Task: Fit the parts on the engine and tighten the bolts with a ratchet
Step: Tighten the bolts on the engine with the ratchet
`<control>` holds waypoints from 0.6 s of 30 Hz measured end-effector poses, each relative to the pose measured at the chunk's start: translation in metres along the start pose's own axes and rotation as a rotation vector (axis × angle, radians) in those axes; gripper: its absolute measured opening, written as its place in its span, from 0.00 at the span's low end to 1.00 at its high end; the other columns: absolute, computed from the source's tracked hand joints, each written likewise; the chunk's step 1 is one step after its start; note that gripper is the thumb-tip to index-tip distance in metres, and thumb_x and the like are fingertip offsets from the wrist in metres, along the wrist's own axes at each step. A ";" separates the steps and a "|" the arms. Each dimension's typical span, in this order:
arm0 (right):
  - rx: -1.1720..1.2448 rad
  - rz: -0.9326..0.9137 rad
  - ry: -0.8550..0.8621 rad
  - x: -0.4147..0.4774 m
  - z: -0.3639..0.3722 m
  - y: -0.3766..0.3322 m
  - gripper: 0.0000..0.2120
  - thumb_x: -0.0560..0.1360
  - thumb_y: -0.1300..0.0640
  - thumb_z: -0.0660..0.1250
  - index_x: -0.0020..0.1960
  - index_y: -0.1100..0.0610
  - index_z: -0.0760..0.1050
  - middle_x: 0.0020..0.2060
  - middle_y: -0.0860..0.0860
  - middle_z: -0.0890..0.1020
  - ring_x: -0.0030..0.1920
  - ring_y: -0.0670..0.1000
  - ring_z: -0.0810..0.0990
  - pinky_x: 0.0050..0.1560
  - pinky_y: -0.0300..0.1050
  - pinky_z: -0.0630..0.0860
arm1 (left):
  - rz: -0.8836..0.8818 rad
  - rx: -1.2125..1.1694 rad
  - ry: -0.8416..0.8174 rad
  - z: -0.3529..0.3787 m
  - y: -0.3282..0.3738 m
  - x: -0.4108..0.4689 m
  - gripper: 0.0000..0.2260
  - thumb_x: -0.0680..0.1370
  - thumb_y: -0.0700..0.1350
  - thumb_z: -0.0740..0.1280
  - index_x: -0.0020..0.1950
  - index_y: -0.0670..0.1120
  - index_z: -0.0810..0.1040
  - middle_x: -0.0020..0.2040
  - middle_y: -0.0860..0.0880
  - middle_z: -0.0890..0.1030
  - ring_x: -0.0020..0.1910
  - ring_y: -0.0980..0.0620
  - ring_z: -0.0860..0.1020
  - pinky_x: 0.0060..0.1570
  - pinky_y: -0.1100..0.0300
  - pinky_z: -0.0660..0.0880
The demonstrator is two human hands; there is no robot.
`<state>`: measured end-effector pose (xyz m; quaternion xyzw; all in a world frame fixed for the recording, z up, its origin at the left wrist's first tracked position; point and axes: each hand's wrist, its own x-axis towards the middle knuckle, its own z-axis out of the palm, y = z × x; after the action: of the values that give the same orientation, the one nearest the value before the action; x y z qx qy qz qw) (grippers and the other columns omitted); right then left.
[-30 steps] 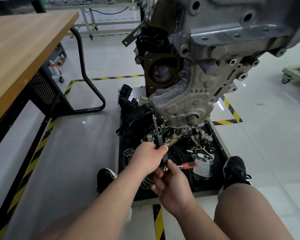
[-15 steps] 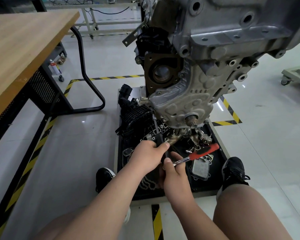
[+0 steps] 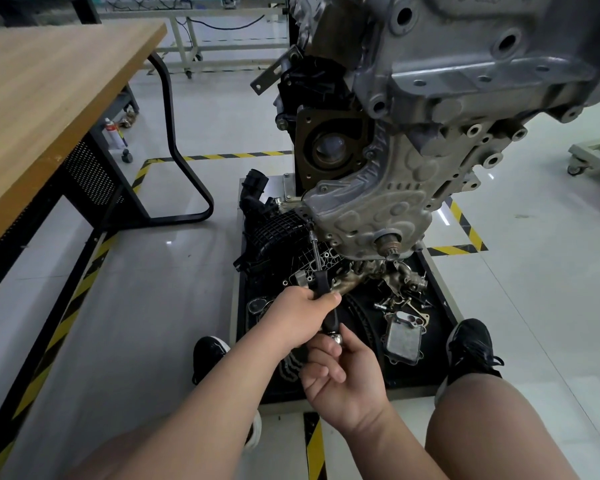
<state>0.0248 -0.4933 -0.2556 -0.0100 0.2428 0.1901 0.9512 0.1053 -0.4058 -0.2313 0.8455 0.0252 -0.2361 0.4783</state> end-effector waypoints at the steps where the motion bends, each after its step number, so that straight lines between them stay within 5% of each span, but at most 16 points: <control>1: 0.017 0.010 -0.003 0.000 0.000 0.000 0.21 0.77 0.50 0.58 0.33 0.63 0.74 0.24 0.48 0.68 0.15 0.46 0.63 0.20 0.39 0.67 | 0.009 0.007 0.009 0.000 -0.001 0.000 0.17 0.75 0.61 0.66 0.39 0.48 0.81 0.31 0.54 0.80 0.29 0.57 0.75 0.31 0.62 0.68; 10: -0.172 -0.107 0.089 0.000 0.003 0.000 0.17 0.78 0.49 0.58 0.40 0.60 0.75 0.26 0.48 0.67 0.17 0.45 0.61 0.21 0.39 0.67 | 0.028 0.022 0.049 0.003 -0.003 0.002 0.16 0.74 0.61 0.66 0.39 0.50 0.82 0.29 0.55 0.81 0.27 0.62 0.77 0.32 0.62 0.69; 15: -0.732 -0.414 0.273 0.000 0.000 0.003 0.13 0.84 0.51 0.53 0.60 0.58 0.70 0.28 0.51 0.71 0.22 0.48 0.64 0.28 0.44 0.69 | 0.035 0.009 0.062 0.006 -0.002 0.003 0.16 0.74 0.61 0.67 0.39 0.50 0.82 0.25 0.58 0.77 0.25 0.64 0.75 0.31 0.63 0.68; 18: -1.181 -0.642 0.388 -0.006 -0.003 0.005 0.15 0.82 0.51 0.57 0.69 0.45 0.64 0.44 0.51 0.82 0.38 0.45 0.78 0.43 0.46 0.78 | 0.047 0.018 0.062 0.006 0.000 0.003 0.17 0.75 0.59 0.68 0.32 0.50 0.79 0.23 0.60 0.77 0.23 0.65 0.74 0.30 0.63 0.67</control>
<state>0.0174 -0.4912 -0.2550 -0.6302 0.2494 -0.0054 0.7353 0.1059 -0.4113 -0.2358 0.8572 0.0181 -0.1986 0.4749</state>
